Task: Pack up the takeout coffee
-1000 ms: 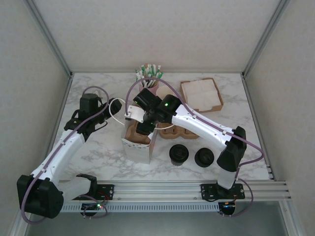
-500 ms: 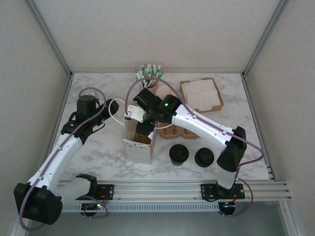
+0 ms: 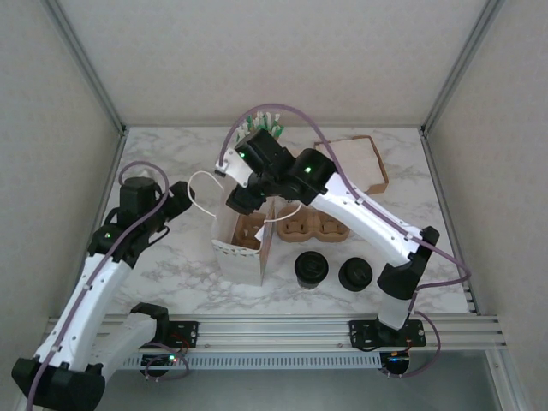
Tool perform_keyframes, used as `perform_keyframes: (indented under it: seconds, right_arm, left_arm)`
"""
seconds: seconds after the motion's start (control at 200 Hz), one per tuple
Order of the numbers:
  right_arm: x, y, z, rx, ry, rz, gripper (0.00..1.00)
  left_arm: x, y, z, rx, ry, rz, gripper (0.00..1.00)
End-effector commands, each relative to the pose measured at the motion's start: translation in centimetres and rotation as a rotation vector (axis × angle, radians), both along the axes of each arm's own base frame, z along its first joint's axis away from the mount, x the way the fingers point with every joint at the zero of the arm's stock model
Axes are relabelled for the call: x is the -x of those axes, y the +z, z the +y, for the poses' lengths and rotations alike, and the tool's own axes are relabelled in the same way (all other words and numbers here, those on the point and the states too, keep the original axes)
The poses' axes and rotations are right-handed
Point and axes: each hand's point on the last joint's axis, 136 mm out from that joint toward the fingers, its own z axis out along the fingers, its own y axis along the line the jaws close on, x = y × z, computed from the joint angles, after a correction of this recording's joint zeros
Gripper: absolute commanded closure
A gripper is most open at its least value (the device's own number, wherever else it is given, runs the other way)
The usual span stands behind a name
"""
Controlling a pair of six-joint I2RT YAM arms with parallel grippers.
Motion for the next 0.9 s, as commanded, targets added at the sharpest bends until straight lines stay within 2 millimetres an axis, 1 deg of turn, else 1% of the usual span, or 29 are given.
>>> perform_keyframes:
  seconds: [0.0,0.08,0.13,0.185,0.28,0.385,0.425,0.44,0.46,0.526,0.611,0.681,0.791,0.896]
  right_arm:
    - [1.4,4.3,-2.5,-0.106,-0.115,0.031,0.25]
    - [1.5,5.7,-4.2,-0.148,-0.197,0.033,0.21]
    - [1.6,6.2,-5.5,-0.157,-0.249,0.038,0.18]
    - [1.9,6.2,-7.1,-0.151,-0.302,0.046,0.18]
    - [2.4,5.6,-10.2,-0.142,-0.393,0.043,0.17]
    - [3.1,4.8,-14.1,-0.137,-0.498,0.030,0.16]
    - [3.5,4.0,-15.6,-0.130,-0.537,0.031,0.16]
    - [3.7,4.0,-16.1,-0.136,-0.549,0.029,0.15]
    - [4.0,3.4,-16.7,-0.127,-0.562,0.037,0.15]
    - [5.0,2.2,-18.7,-0.126,-0.601,0.066,0.14]
    - [6.5,0.5,-20.9,-0.128,-0.648,0.113,0.12]
    - [7.4,-0.8,-22.6,-0.132,-0.687,0.140,0.12]
    - [8.8,-3.4,-24.1,-0.121,-0.725,0.197,0.12]
    - [9.6,-6.6,-24.6,-0.077,-0.749,0.251,0.13]
  left_arm:
    - [2.0,0.2,1.7,-0.048,0.051,0.032,0.14]
    - [2.8,0.6,1.8,-0.042,0.052,0.027,0.13]
    - [3.4,1.0,1.9,-0.034,0.052,0.018,0.12]
    - [4.0,1.3,2.0,-0.031,0.051,0.008,0.12]
    - [5.0,1.7,2.0,-0.019,0.039,-0.003,0.12]
    - [5.8,2.4,1.3,0.020,-0.003,-0.017,0.13]
    - [6.2,2.7,1.0,0.036,-0.017,-0.022,0.13]
    - [6.3,2.9,0.9,0.042,-0.022,-0.026,0.13]
    - [6.4,3.1,0.8,0.047,-0.029,-0.028,0.14]
    - [7.0,3.8,0.4,0.066,-0.050,-0.038,0.14]
    - [7.7,4.4,-0.5,0.094,-0.107,-0.046,0.14]
    - [8.2,4.5,-1.1,0.116,-0.142,-0.032,0.15]
    - [8.7,4.6,-2.7,0.178,-0.215,-0.026,0.20]
    - [9.1,4.6,-4.7,0.249,-0.310,-0.030,0.21]
